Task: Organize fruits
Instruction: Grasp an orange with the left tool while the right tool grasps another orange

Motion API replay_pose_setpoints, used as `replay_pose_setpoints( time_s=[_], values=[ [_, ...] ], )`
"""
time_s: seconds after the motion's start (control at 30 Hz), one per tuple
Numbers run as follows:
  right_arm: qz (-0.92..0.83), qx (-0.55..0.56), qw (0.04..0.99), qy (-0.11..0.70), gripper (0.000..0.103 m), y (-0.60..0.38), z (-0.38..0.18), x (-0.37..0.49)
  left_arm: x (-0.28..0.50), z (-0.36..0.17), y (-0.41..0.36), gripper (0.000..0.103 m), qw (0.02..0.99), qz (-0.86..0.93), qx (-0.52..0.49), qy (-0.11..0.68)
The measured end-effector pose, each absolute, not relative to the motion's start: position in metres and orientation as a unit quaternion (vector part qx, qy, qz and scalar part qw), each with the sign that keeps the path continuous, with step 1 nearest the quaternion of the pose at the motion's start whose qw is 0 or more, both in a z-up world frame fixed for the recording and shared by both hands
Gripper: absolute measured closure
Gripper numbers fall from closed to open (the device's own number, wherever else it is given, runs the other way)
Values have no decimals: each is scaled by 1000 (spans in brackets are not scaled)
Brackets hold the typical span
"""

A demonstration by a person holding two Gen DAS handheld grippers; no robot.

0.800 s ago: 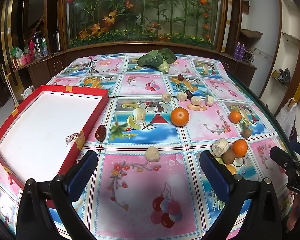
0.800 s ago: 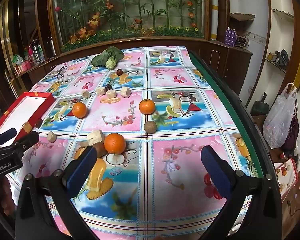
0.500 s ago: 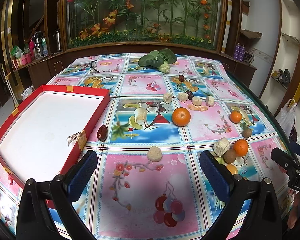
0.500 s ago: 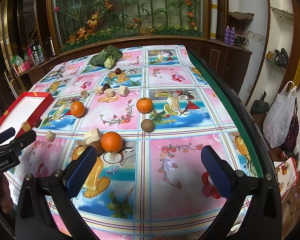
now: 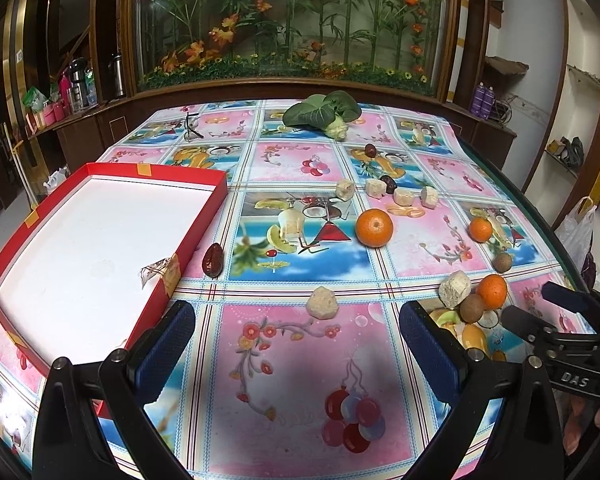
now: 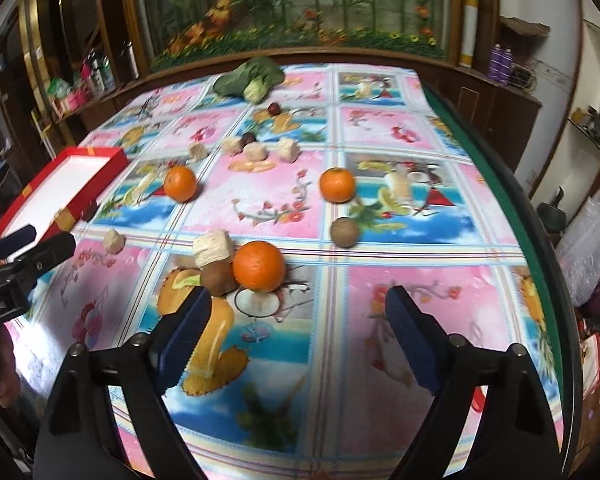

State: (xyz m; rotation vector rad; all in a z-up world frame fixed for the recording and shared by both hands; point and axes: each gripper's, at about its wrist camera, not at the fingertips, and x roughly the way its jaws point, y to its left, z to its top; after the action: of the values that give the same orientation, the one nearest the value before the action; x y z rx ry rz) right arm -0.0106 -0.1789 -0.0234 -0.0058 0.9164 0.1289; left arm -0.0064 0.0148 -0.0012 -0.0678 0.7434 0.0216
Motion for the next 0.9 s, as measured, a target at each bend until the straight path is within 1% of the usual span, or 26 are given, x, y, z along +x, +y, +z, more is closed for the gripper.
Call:
replay_pose_setpoints(
  time_s=[0.07,0.1,0.13,0.2,0.23,0.37,0.4,0.43,0.5,0.53,0.63,0.7,0.73,0.83,0.9],
  values=[
    [66,-9,887,458,18,-177,-23,-8,-5,-1,15,1,931,8,-33,363],
    [64,-16,897,438,23,-175,-25,-5,-4,-2,15,1,931,7,-33,364],
    [65,-17,894,442,28,-174,-26,0,-4,-2,15,1,931,6,-33,365],
    [66,-12,896,438,35,-174,-29,6,-2,-2,14,1,931,4,-32,365],
    [68,-11,894,442,37,-174,-31,11,-1,-2,13,1,930,3,-31,366],
    [80,-18,892,444,38,-168,-33,23,5,-4,9,1,928,-7,-27,371],
    [87,-13,890,447,44,-167,-34,24,8,-5,8,1,928,-9,-23,372],
    [101,-6,884,456,52,-165,-38,29,11,-5,6,1,928,-9,-21,373],
    [111,0,881,460,62,-162,-41,33,19,-4,2,2,926,-13,-17,376],
    [111,-2,883,456,69,-161,-41,33,22,-4,-1,6,926,-17,-15,378],
    [120,12,886,447,69,-163,-41,32,39,-4,-14,9,922,-29,-9,385],
    [120,29,891,436,69,-169,-38,31,52,-5,-25,15,920,-34,-3,390],
    [118,36,895,430,69,-173,-36,30,59,-6,-29,19,919,-38,-1,393],
    [111,57,902,414,69,-183,-32,29,81,-12,-39,21,912,-37,-2,408],
    [110,69,902,412,69,-188,-32,30,94,-17,-44,27,909,-31,-1,415]
  ],
)
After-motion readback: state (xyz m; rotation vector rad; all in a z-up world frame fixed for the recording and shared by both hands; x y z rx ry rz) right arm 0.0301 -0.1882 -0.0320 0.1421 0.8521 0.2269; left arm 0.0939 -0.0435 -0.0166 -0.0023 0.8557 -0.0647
